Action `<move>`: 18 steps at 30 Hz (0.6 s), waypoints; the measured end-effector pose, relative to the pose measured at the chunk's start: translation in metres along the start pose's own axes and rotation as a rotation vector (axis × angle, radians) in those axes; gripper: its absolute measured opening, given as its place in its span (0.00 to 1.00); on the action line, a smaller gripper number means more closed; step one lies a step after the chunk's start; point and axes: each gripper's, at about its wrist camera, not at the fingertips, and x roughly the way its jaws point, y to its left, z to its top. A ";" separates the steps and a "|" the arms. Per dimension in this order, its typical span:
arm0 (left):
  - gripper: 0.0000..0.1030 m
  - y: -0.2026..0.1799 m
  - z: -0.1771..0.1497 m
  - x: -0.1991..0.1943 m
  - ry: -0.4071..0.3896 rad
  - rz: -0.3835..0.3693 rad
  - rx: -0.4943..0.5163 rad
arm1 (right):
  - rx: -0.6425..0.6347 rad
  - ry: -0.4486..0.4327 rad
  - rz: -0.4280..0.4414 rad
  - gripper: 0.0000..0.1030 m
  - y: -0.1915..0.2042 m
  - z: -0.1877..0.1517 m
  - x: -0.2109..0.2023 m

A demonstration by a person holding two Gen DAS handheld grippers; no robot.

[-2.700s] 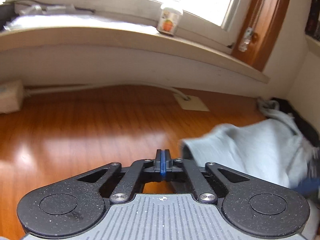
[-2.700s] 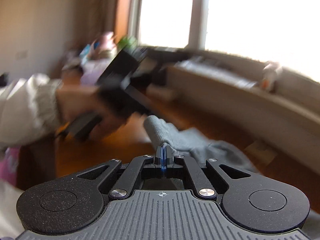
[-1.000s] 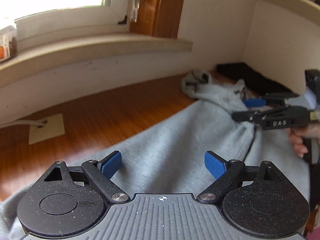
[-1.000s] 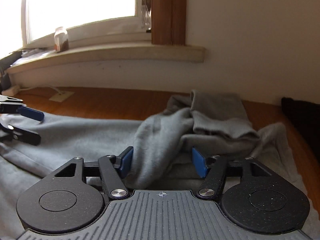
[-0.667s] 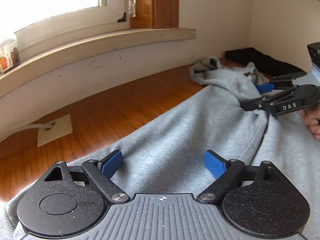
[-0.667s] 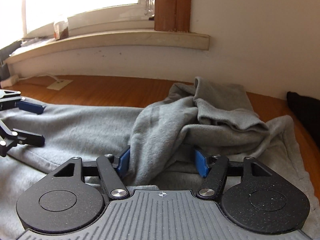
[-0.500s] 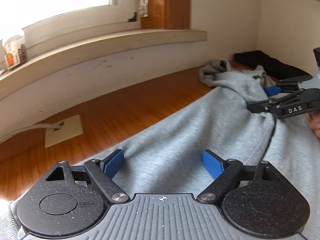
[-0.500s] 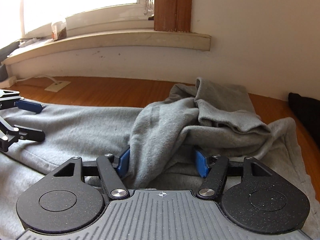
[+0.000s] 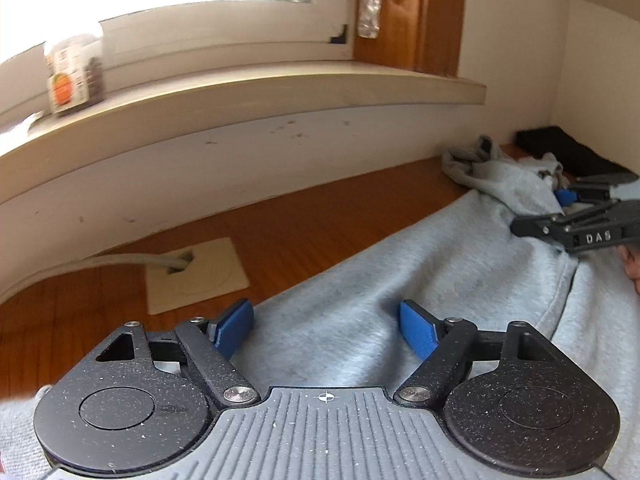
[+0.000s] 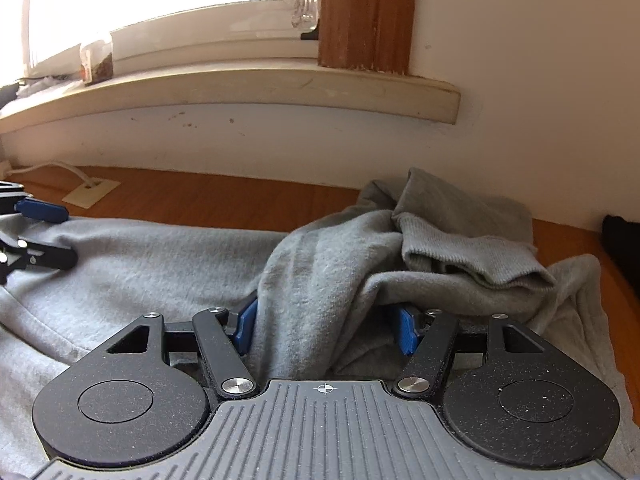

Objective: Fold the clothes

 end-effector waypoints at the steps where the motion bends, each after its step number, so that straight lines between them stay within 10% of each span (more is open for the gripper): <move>1: 0.82 -0.002 -0.001 -0.001 0.002 0.004 0.010 | 0.012 -0.006 0.014 0.63 -0.003 -0.003 -0.005; 12: 1.00 0.012 0.040 -0.020 -0.055 -0.213 0.051 | 0.076 -0.123 0.016 0.65 -0.056 -0.014 -0.080; 18: 1.00 0.037 0.044 0.014 -0.058 -0.211 0.061 | 0.060 -0.063 -0.044 0.64 -0.063 0.031 -0.038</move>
